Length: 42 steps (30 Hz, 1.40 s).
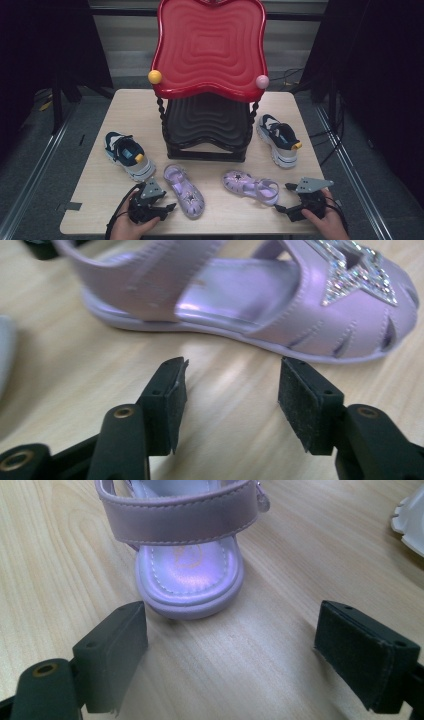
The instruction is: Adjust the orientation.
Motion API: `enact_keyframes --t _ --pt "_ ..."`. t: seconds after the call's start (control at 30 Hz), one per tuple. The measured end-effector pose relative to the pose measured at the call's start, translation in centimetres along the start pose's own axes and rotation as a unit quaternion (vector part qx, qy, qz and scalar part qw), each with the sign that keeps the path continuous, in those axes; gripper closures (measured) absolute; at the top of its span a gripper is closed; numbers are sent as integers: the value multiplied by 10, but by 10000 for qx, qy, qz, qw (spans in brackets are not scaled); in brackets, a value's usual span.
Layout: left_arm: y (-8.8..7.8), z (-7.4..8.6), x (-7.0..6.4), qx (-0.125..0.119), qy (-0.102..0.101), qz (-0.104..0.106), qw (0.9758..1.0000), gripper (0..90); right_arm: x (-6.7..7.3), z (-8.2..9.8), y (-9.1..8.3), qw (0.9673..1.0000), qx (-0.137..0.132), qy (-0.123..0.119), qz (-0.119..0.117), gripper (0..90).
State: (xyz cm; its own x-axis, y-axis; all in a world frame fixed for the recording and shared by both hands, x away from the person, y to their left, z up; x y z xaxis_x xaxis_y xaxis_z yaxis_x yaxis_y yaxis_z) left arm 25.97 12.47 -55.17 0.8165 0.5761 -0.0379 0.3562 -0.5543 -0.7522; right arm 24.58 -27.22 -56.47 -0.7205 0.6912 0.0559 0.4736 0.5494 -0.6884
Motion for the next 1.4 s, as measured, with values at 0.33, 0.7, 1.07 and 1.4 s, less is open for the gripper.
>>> enact_keyframes --t 0.33,0.7,1.07,1.4 --pt "6 -9 -26 138 279 392 9987 667 0 0 0 10000 0 -2 -5 131" --pt "14 -17 -37 88 313 632 9975 777 0 0 0 10000 0 -2 -7 131" --pt "11 -19 -40 -3 397 761 9963 713 0 0 0 10000 -1 -7 -10 131" --pt "-24 6 2 -8 -101 380 9992 668 0 0 0 10000 0 -7 -13 131"
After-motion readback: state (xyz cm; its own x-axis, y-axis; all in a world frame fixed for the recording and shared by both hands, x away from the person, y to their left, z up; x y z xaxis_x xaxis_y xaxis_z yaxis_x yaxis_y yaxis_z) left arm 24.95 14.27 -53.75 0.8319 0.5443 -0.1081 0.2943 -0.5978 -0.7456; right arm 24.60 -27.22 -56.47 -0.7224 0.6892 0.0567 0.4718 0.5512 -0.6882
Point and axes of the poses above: each handheld gripper's, and its own axes: y roughly forward along the jaws, z roughly out of its underside, x roughly to its left, the point moved 8 cm from there along y, roughly forward along the jaws, and after that the axes turned 2 degrees about y, right-handed, at the moved point
